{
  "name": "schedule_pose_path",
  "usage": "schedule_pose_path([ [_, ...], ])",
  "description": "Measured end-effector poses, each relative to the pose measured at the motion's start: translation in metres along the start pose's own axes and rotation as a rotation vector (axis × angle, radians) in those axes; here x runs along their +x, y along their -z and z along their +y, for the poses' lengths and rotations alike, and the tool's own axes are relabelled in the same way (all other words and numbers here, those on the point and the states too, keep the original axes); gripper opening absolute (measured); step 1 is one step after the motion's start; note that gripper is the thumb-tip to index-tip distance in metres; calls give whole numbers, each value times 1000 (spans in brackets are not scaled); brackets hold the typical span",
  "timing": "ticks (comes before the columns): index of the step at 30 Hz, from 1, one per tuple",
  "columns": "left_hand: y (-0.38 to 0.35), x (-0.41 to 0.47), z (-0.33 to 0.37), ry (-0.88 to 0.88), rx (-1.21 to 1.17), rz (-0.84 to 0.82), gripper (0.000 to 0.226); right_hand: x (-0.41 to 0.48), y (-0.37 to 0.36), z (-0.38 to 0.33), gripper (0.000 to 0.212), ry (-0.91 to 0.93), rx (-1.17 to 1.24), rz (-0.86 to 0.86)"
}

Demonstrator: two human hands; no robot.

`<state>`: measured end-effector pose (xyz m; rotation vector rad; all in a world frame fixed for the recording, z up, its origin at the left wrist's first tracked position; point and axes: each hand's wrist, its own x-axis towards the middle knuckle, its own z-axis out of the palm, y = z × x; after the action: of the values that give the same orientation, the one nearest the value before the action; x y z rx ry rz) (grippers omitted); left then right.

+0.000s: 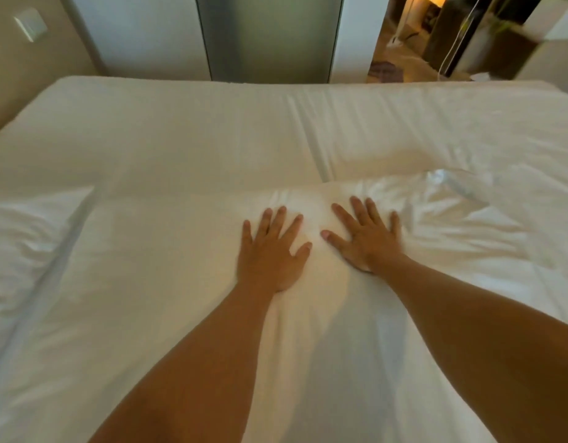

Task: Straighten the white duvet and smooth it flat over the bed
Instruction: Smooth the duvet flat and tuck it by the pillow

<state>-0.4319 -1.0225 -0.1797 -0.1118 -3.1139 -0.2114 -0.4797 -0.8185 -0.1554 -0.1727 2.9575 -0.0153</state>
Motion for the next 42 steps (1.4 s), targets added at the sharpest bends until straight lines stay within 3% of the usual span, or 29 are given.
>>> schedule_pose_path([
  [8,-6,50,-46,117,34,-44,68,62,-7,65,84,-96,34,65],
  [13,-1,23,-107,287,130,-28,67,60,-14,116,85,-200,-5,72],
  [16,10,-5,-115,397,134,-168,65,43,-10,125,86,-315,49,36],
  [19,28,-2,-79,503,15,-322,62,11,5,96,81,-357,216,-30],
  [21,33,1,-15,394,-50,-319,61,-18,12,55,68,-221,310,-80],
  [24,27,-24,87,94,-88,-257,57,-65,1,8,56,17,260,-57],
  [26,22,-42,97,-4,-30,-218,57,-78,-10,26,58,34,159,35],
  [29,14,-53,19,99,73,-99,60,-80,-22,87,65,-50,59,95],
  [34,29,-104,-80,416,156,-238,61,-90,-24,121,69,-139,38,22],
  [36,38,-111,-74,465,134,-291,61,-101,-18,110,70,-197,128,-11],
  [38,38,-112,-47,454,85,-240,60,-121,-14,84,68,-175,192,-20],
  [40,34,-115,8,352,5,-117,61,-147,-17,47,65,-101,222,28],
  [42,28,-128,73,234,-53,-141,62,-169,-24,18,63,-45,247,58],
])
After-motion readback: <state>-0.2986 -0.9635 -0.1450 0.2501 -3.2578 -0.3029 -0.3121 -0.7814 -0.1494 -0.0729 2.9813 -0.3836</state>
